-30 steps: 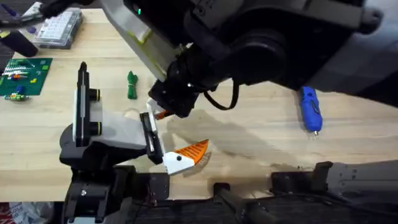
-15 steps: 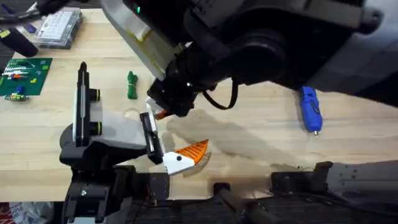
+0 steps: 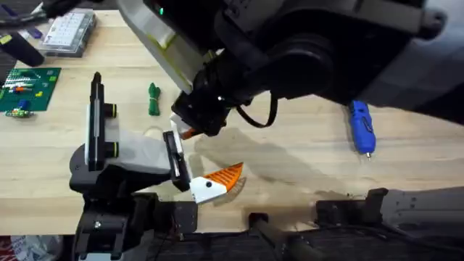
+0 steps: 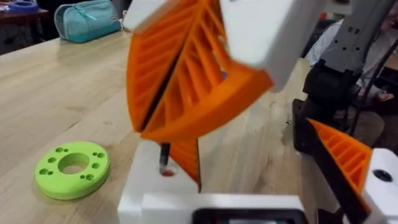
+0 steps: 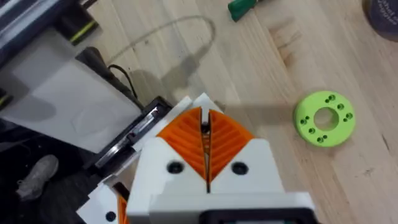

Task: Pick up the gripper from the table and insert it into the empty holder that is missing its gripper. Then pick up a screw, insert it into the mounting hole, and use the screwdriver to tighten it. Finally, clean up the table by picking up the vegetable and placing it into the bucket.

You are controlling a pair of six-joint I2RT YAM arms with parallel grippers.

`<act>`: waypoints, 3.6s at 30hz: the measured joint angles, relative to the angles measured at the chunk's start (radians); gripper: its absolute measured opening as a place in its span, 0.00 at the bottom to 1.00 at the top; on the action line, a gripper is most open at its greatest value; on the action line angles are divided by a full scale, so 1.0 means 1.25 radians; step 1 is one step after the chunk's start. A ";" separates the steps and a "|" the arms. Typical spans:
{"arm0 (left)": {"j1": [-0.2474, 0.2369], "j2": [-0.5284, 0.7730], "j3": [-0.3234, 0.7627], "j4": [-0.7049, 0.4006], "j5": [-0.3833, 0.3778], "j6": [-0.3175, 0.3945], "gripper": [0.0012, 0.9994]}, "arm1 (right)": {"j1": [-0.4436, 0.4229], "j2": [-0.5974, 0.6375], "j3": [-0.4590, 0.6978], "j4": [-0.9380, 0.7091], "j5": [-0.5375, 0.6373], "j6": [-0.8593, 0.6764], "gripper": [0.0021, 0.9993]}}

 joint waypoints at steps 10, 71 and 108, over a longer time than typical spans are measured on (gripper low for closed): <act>0.000 0.000 0.000 0.000 0.000 0.000 0.99 | 0.000 0.000 0.000 -0.007 0.000 0.000 0.01; 0.000 0.000 0.000 0.000 0.002 -0.009 0.99 | 0.000 0.022 0.000 0.001 0.000 0.000 0.01; 0.000 0.000 0.000 0.000 0.002 -0.009 0.99 | 0.000 0.026 0.000 0.001 0.000 0.000 0.01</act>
